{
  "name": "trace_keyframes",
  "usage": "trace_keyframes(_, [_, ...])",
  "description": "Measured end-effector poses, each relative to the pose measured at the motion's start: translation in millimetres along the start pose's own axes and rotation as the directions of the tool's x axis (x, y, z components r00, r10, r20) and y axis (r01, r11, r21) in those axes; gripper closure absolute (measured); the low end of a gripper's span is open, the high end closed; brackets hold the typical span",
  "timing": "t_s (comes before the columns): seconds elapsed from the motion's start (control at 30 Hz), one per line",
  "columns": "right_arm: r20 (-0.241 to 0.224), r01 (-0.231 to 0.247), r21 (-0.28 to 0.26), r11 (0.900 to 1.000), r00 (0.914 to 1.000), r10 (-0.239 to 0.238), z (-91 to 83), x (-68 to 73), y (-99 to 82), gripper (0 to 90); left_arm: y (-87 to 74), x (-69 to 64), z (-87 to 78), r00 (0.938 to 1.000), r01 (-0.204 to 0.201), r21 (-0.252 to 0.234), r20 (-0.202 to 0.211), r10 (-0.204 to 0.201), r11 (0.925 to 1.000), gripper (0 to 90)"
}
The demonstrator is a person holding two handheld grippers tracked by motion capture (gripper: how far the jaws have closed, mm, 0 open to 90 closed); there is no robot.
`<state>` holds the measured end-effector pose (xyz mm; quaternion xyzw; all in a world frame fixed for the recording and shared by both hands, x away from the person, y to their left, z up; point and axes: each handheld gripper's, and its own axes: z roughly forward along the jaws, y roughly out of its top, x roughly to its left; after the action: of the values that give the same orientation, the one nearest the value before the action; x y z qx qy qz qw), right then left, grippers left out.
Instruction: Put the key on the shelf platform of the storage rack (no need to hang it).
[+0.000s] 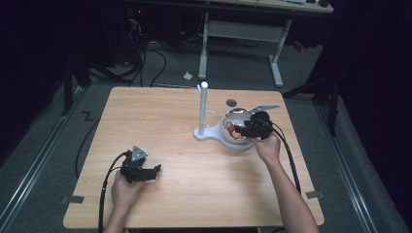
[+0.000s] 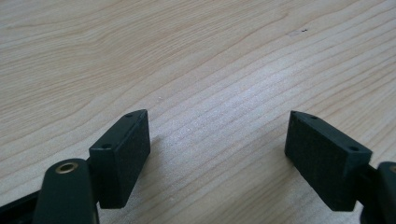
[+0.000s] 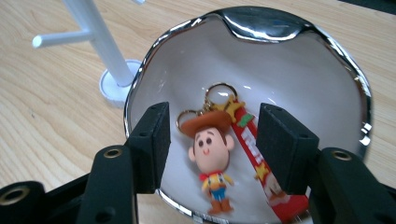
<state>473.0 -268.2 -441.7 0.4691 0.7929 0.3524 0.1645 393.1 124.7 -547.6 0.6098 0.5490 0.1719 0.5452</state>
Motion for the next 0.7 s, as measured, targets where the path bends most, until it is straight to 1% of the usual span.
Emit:
trace_keyframes(0.03, [0.002,0.006,-0.01,0.9999,1.0,-0.006,-3.8,-0.6,-0.2,45.1,0.0,0.0,0.0,1.0,0.0,0.0,0.0,0.0,1.0,22.6])
trace_keyframes(0.1, [-0.002,-0.001,-0.033,0.9995,1.0,0.001,-11.6,-1.0,0.7,45.2,0.1,0.1,0.0,1.0,0.0,0.0,0.0,0.0,1.0,22.5])
trace_keyframes(0.13, [-0.002,-0.001,-0.033,0.9995,1.0,0.001,-11.6,-1.0,0.7,45.2,0.1,0.1,0.0,1.0,0.0,0.0,0.0,0.0,1.0,22.6])
trace_keyframes(0.17, [-0.005,0.001,-0.051,0.9987,1.0,-0.001,-17.4,-1.5,2.0,45.2,0.1,0.1,0.0,1.0,0.001,0.0,0.0,-0.001,1.0,22.7])
trace_keyframes(0.2, [-0.005,0.001,-0.051,0.9987,1.0,-0.001,-17.4,-1.5,2.0,45.2,0.1,0.1,0.0,1.0,0.001,0.0,0.0,-0.001,1.0,22.7])
trace_keyframes(0.23, [0.005,0.007,-0.048,0.9988,1.0,-0.007,-21.6,-1.7,2.6,45.3,0.1,0.1,0.0,1.0,0.001,0.0,0.0,-0.001,1.0,22.7])
trace_keyframes(0.3, [0.01,0.007,-0.049,0.9988,0.9999,-0.007,-25.0,-2.7,2.1,45.7,0.1,0.2,0.0,1.0,0.001,0.0,-0.001,-0.001,1.0,22.7])
trace_keyframes(0.37, [0.008,0.006,-0.055,0.9984,1.0,-0.005,-27.4,-3.8,1.8,45.9,0.1,0.2,0.0,1.0,0.001,0.0,-0.001,-0.001,1.0,22.7])
trace_keyframes(0.4, [0.012,-0.002,-0.066,0.9978,0.9999,0.003,-33.0,-5.6,1.4,45.9,0.1,0.2,0.0,1.0,0.002,0.0,0.0,-0.002,1.0,22.7])
trace_keyframes(0.47, [0.011,-0.003,-0.078,0.997,0.9999,0.004,-38.1,-7.4,1.0,45.8,0.1,0.2,0.0,1.0,0.001,0.0,0.0,-0.001,1.0,22.7])
trace_keyframes(0.5, [0.011,-0.003,-0.078,0.997,0.9999,0.004,-38.1,-7.4,1.0,45.8,0.1,0.1,0.0,1.0,0.002,0.0,0.0,-0.002,1.0,22.7])
trace_keyframes(0.53, [0.016,0.003,-0.078,0.9969,0.9999,-0.002,-42.8,-7.2,0.4,45.9,0.2,0.2,0.1,1.0,0.002,-0.001,-0.001,-0.002,1.0,22.7])
trace_keyframes(0.6, [0.021,0.008,-0.077,0.997,0.9998,-0.007,-44.9,-7.1,0.1,45.8,0.2,0.3,0.0,1.0,0.002,0.0,-0.001,-0.002,1.0,22.7])
trace_keyframes(0.63, [0.031,0.011,-0.083,0.9965,0.9995,-0.008,-50.4,-7.2,-0.5,45.6,0.2,0.2,0.0,1.0,0.002,-0.001,-0.001,-0.002,1.0,22.7])
trace_keyframes(0.67, [0.031,0.011,-0.083,0.9965,0.9995,-0.008,-50.4,-7.2,-0.5,45.6,0.2,0.2,0.0,1.0,0.002,-0.001,-0.001,-0.002,1.0,22.7])
trace_keyframes(0.7, [0.027,0.001,-0.104,0.9946,0.9996,0.002,-55.5,-8.5,-1.1,45.4,0.2,0.2,0.2,1.0,0.004,-0.003,-0.002,-0.004,1.0,22.7])
